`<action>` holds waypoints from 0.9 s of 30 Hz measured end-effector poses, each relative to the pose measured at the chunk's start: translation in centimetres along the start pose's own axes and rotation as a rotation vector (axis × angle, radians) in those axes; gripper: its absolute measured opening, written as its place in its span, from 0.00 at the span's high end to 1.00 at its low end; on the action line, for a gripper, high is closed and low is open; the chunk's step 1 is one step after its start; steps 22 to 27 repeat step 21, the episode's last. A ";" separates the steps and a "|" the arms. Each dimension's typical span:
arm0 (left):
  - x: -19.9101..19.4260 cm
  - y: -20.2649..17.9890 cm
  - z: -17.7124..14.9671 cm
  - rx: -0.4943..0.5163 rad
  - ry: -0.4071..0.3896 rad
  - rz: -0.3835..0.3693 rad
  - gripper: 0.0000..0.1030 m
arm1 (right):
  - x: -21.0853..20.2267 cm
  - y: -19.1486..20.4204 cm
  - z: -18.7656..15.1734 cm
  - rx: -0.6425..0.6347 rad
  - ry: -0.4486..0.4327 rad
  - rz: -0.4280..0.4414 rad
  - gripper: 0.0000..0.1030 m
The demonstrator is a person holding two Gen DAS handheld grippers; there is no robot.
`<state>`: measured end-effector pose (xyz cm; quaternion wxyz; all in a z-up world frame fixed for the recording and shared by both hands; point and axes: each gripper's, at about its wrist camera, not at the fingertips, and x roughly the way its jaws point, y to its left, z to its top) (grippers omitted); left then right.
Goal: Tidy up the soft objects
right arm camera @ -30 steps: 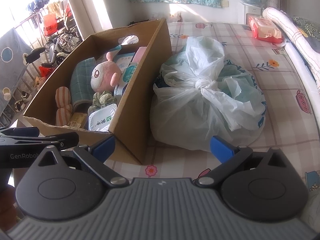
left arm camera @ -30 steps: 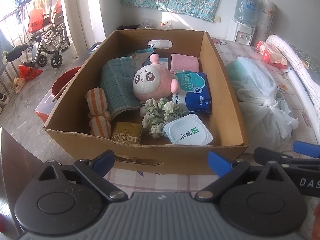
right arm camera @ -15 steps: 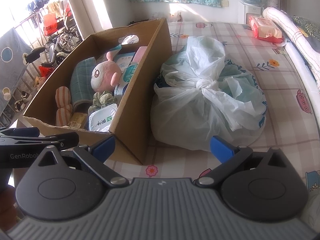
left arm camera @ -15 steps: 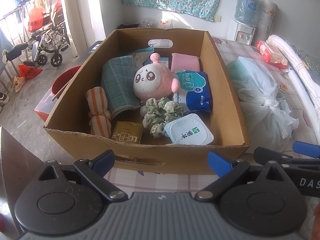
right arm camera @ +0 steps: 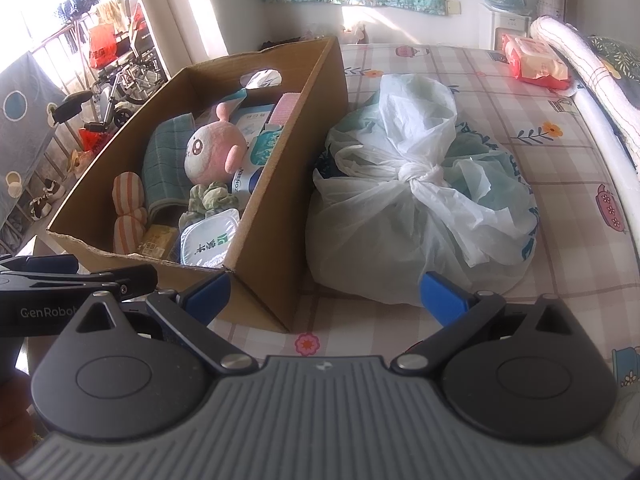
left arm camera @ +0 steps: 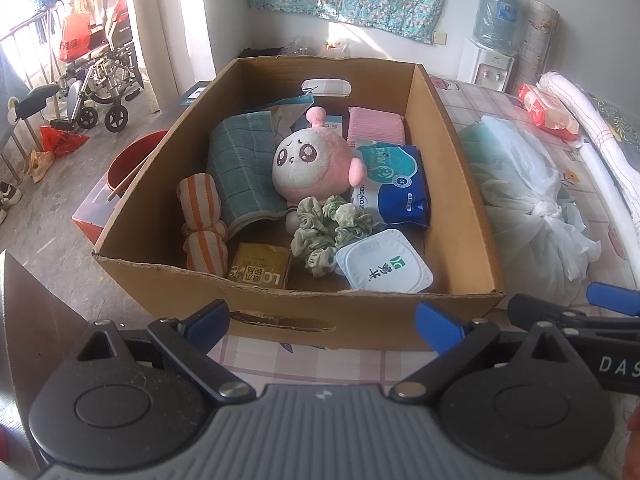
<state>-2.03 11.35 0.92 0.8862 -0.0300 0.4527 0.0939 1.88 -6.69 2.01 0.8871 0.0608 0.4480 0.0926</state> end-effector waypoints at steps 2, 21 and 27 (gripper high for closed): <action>0.0 0.0 0.0 0.000 0.000 0.000 0.03 | 0.0 0.0 0.0 0.000 0.000 0.000 0.01; 0.1 0.1 -0.1 -0.003 0.004 0.002 0.03 | 0.3 -0.1 -0.1 0.003 0.009 0.003 0.01; 0.1 0.1 -0.1 -0.003 0.004 0.002 0.03 | 0.3 -0.1 -0.1 0.003 0.009 0.003 0.01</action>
